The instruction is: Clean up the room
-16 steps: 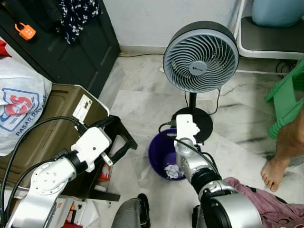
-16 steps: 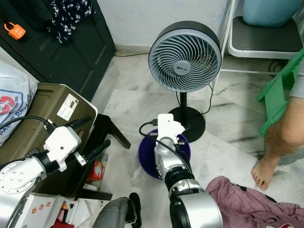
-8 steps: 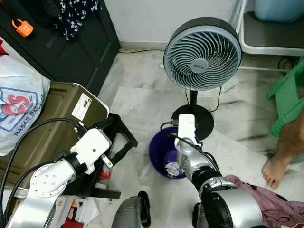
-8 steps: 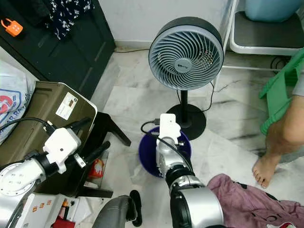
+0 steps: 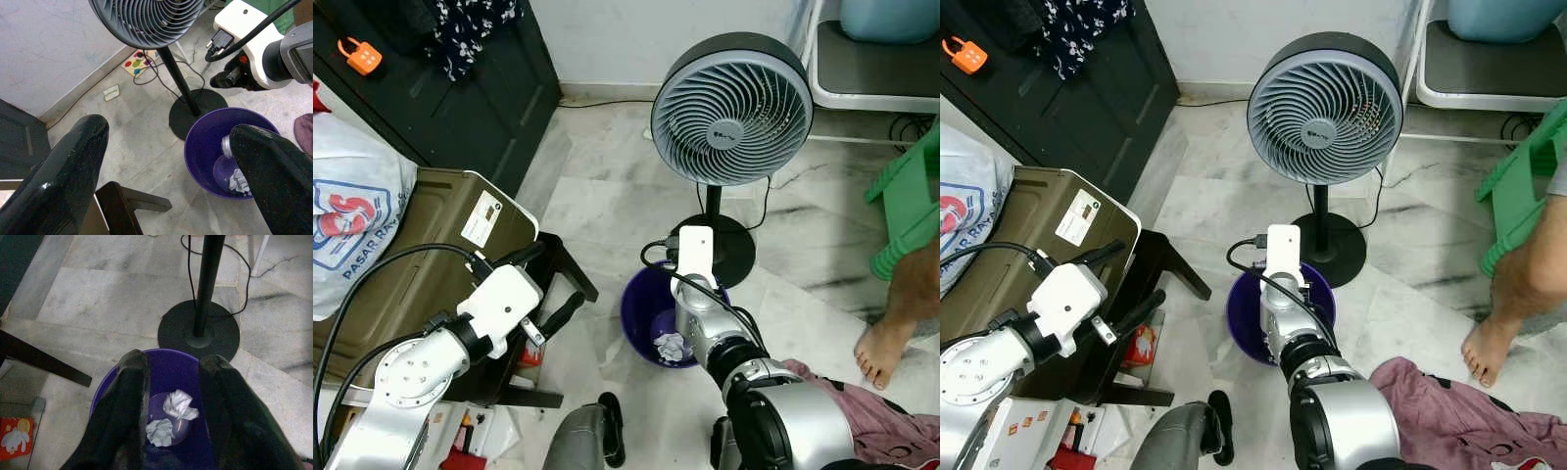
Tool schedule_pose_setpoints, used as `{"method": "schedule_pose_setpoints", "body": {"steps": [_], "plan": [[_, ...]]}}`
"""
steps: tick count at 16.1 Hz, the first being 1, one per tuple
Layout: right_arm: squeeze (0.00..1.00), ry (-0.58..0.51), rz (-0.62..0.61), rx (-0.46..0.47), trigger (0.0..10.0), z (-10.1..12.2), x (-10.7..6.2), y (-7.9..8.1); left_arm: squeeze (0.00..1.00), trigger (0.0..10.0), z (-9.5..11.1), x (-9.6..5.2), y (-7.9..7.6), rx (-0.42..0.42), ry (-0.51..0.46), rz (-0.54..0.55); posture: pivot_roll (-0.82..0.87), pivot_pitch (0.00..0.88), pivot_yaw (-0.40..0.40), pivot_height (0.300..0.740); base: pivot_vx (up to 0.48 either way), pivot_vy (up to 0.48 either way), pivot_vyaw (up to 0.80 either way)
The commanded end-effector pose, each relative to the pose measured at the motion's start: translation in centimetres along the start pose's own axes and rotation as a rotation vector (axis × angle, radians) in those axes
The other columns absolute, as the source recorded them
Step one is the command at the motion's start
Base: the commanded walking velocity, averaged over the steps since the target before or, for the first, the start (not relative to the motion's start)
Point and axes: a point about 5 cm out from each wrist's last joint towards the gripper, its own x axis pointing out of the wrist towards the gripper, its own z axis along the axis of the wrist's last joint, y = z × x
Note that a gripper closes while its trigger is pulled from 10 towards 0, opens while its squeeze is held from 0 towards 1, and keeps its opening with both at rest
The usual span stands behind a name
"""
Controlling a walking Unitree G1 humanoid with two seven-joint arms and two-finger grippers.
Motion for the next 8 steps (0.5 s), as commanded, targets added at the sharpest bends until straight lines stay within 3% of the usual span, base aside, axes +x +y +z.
{"method": "schedule_pose_setpoints", "body": {"steps": [1, 2, 5, 6, 7, 8], "plan": [[1.00, -0.070, 0.025, -0.025, 10.0, 1.0, -0.2, 1.1, 0.00, 10.0, -0.1, -0.5, 0.3, 0.013, 0.020, 0.019, 0.19, 0.230, 0.194, 0.740, 0.000, 0.000, 0.00], [1.00, -0.209, 0.102, -0.009, 10.0, 3.1, -0.5, 2.1, 0.00, 10.0, -0.2, -0.5, 0.3, 0.016, 0.022, 0.019, 0.19, 0.224, 0.193, 0.740, 0.000, 0.000, 0.00], [1.00, -0.407, 0.343, 0.018, 10.0, 5.5, -2.2, 4.4, 0.00, 10.0, -0.5, 0.1, 1.0, -0.018, 0.016, 0.100, 0.15, 0.200, 0.175, 0.740, 0.000, 0.000, 0.00], [0.36, -0.448, 0.433, -0.031, 10.0, 5.2, -3.0, 4.7, 0.00, 10.0, -0.6, 0.7, 1.4, -0.038, 0.006, 0.159, 0.12, 0.186, 0.157, 0.740, 0.000, 0.000, 0.00], [0.00, -0.448, 0.491, -0.057, 10.0, 4.4, -3.6, 4.6, 0.00, 10.0, -0.7, 1.3, 1.6, -0.052, -0.004, 0.201, 0.10, 0.178, 0.148, 0.740, 0.000, 0.000, 0.00], [0.00, -0.434, 0.545, -0.076, 10.0, 3.4, -4.3, 4.3, 0.00, 10.0, -0.7, 1.9, 1.8, -0.072, -0.015, 0.227, 0.08, 0.165, 0.137, 0.740, 0.000, 0.000, 0.00]]}}
